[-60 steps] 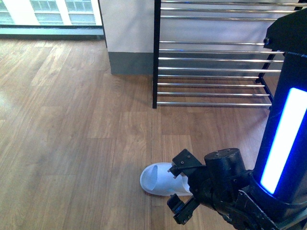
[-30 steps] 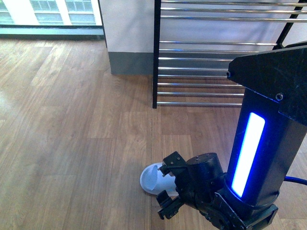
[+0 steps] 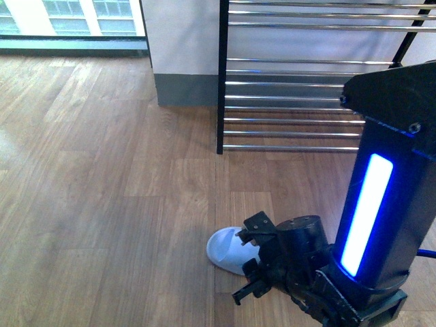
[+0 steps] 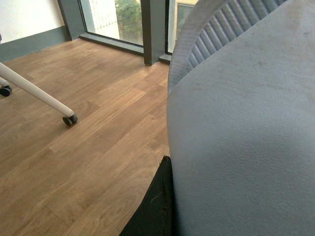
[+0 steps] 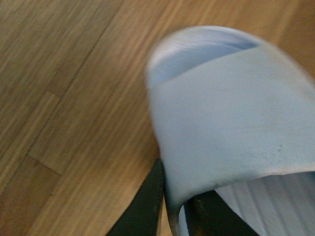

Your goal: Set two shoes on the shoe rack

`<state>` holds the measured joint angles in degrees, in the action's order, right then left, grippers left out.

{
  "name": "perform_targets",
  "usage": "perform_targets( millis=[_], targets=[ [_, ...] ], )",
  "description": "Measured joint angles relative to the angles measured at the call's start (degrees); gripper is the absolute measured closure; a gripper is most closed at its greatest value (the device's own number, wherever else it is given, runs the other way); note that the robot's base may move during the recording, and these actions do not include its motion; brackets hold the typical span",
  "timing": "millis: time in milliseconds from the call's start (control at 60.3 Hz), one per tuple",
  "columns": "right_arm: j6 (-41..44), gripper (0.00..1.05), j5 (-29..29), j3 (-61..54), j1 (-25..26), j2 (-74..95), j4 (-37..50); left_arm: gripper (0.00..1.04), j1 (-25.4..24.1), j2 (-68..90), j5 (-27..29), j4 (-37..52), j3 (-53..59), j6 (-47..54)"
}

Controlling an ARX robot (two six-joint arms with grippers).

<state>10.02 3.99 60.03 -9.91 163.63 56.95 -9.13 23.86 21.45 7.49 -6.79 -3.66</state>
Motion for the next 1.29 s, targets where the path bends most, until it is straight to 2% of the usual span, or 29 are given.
perform_targets(
  millis=[33,182,232,298,398,547,630,729,829,994,1110,1243,1293],
  targets=[
    [1.29,1.03,-0.11,-1.99,1.29,-2.01,0.94,1.03,0.00,0.00,0.00,0.00,0.00,0.00],
    [9.05,1.03,0.22,-12.57,6.71,-14.23,6.64,1.03,0.00,0.00,0.00,0.00,0.00,0.00],
    [12.61,1.03,0.33,-17.94,9.01,-21.11,9.46,1.03,0.00,0.00,0.00,0.00,0.00,0.00],
    [18.08,1.03,0.98,-26.36,12.41,-34.34,9.14,1.03,0.00,0.00,0.00,0.00,0.00,0.00],
    [20.92,1.03,2.67,-36.02,15.82,-55.34,2.01,1.03,0.00,0.00,0.00,0.00,0.00,0.00],
    [21.03,1.03,4.33,-41.79,17.46,-82.36,-11.13,1.03,0.00,0.00,0.00,0.00,0.00,0.00],
    [20.68,1.03,4.00,-43.93,17.22,-96.89,-18.23,1.03,0.00,-0.02,0.00,0.00,0.00,0.00],
    [18.60,1.03,0.24,-48.06,14.99,-119.82,-31.06,1.03,0.00,0.00,0.00,0.00,0.00,0.00],
    [16.15,1.03,-2.34,-50.58,13.27,-134.55,-41.24,1.03,0.00,0.00,0.00,0.00,0.00,0.00],
    [9.53,1.03,-2.80,-51.98,13.25,-153.37,-56.43,1.03,0.00,0.00,0.00,0.00,0.00,0.00],
    [5.11,1.03,1.03,-55.19,14.82,-159.03,-55.56,1.03,0.00,0.00,0.00,0.00,0.00,0.00],
    [3.04,1.03,7.34,-58.03,21.40,-159.95,-54.62,1.03,0.00,-0.02,0.02,0.00,0.00,0.00],
    [1.66,1.03,7.93,-58.01,23.50,-159.45,-52.94,1.03,0.00,-0.02,0.00,0.00,0.00,0.00]
  ],
)
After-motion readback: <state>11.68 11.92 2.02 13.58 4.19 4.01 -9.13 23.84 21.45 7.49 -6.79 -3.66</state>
